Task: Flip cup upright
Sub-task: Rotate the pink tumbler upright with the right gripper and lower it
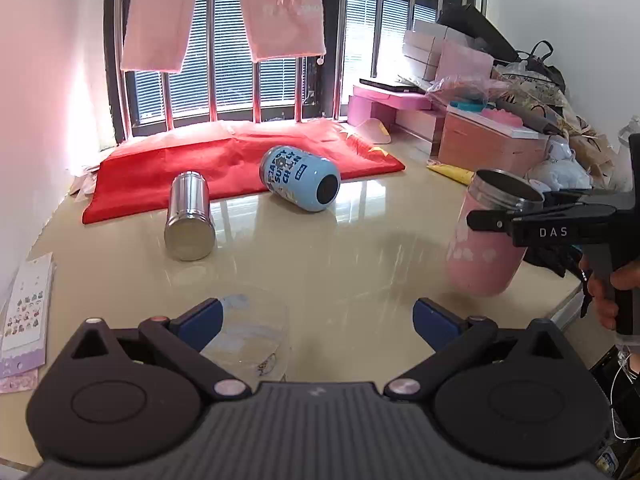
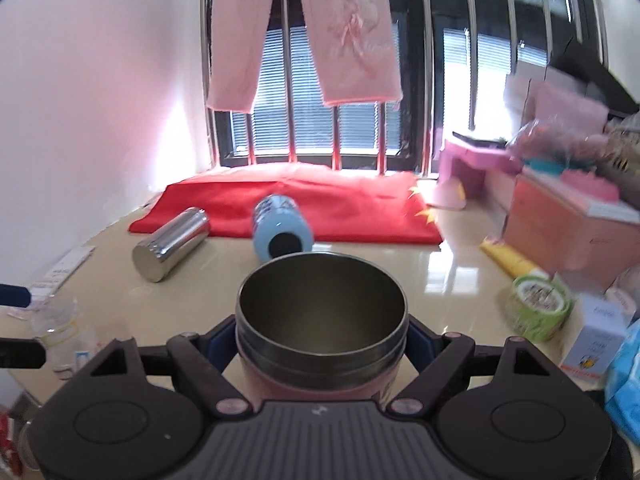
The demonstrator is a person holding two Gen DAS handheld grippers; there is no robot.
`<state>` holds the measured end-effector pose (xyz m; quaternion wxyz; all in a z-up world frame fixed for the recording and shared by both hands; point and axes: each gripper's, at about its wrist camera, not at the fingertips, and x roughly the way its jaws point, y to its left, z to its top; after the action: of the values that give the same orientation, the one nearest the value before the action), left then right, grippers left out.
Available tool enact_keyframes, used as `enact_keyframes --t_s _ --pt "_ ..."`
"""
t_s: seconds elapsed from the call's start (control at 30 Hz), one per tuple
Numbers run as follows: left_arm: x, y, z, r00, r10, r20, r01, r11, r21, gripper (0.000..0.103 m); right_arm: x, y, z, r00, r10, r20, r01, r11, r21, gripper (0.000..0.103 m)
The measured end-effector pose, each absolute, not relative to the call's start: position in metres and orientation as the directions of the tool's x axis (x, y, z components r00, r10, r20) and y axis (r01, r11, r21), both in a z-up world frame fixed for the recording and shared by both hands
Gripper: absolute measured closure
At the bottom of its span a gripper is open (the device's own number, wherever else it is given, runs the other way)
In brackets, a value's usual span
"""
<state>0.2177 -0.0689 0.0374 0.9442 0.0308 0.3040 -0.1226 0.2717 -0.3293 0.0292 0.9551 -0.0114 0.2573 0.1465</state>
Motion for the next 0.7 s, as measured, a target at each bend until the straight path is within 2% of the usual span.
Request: enact_keyframes --t_s 0.27,0.53,0.6,0.63,0.7 --pt "0.218 -0.078 0.034 0.778 -0.212 -0.592 0.245 0.969 -0.026 0.000 0.278 -0.330 0.011 0.863 0.221 -0.454 -0.256 0.966 -0.018 0.020" --pt "0.215 -0.079 0.038 0.785 -0.205 -0.585 0.241 0.970 -0.018 0.000 0.275 -0.334 -0.008 0.884 0.218 -0.414 -0.244 0.970 -0.011 0.019" --pt "0.214 -0.078 0.040 0.788 -0.206 -0.580 0.241 0.970 -0.017 0.000 0.276 -0.334 -0.008 0.880 0.217 -0.423 -0.246 0.969 -0.014 0.011" --pt "0.214 -0.078 0.041 0.789 -0.204 -0.579 0.239 0.971 -0.017 0.000 0.276 -0.334 -0.006 0.882 0.218 -0.417 -0.245 0.969 -0.011 0.001" --pt "0.210 -0.078 0.042 0.793 -0.209 -0.572 0.240 0.970 -0.022 0.000 0.270 -0.335 0.000 0.898 0.226 -0.378 -0.245 0.970 -0.001 0.000"
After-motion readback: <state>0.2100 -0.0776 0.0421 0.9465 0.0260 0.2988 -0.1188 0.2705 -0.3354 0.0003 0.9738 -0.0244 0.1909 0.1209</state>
